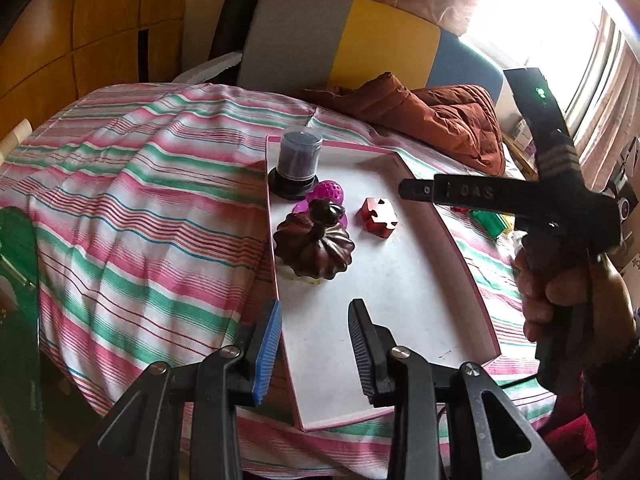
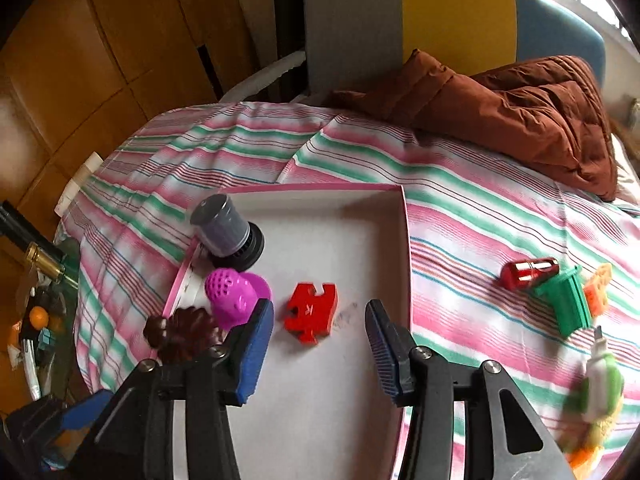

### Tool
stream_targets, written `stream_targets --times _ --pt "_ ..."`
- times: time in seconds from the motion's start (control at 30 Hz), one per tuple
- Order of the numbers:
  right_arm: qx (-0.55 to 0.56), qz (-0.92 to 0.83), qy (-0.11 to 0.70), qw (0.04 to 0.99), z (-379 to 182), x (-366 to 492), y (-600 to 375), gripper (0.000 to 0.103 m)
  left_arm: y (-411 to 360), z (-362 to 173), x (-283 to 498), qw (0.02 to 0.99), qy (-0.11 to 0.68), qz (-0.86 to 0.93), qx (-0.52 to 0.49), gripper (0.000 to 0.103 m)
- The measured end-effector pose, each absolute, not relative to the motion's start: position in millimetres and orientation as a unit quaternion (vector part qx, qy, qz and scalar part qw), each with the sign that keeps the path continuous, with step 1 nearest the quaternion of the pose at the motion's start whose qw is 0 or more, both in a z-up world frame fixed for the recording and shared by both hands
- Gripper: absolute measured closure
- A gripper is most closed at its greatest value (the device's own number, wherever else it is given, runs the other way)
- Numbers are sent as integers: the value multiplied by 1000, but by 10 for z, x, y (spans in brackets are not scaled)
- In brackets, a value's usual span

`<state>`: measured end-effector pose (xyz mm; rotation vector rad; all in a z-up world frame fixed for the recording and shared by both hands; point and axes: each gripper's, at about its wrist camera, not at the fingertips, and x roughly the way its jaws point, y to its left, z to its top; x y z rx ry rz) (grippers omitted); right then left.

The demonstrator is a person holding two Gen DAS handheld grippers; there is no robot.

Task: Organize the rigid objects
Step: 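Withdraw right gripper from tray while left reaches toward the yellow curved piece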

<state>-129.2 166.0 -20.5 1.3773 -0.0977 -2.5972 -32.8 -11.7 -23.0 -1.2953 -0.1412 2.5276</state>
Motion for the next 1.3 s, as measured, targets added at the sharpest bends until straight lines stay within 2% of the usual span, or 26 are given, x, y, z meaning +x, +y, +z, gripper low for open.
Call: stream_targets --times 0.13,0.6,1.3 --pt "462 -881 -27 97 -207 -1136 1662 49 -93 -189 -283 148 -42 882 -446 69" --pt "441 -894 -28 70 -105 -617 2003 23 1 -134 -170 149 -20 884 -443 69" --pt "421 -899 -99 -76 -10 -212 3594 17 369 -95 -101 180 23 877 -444 69"
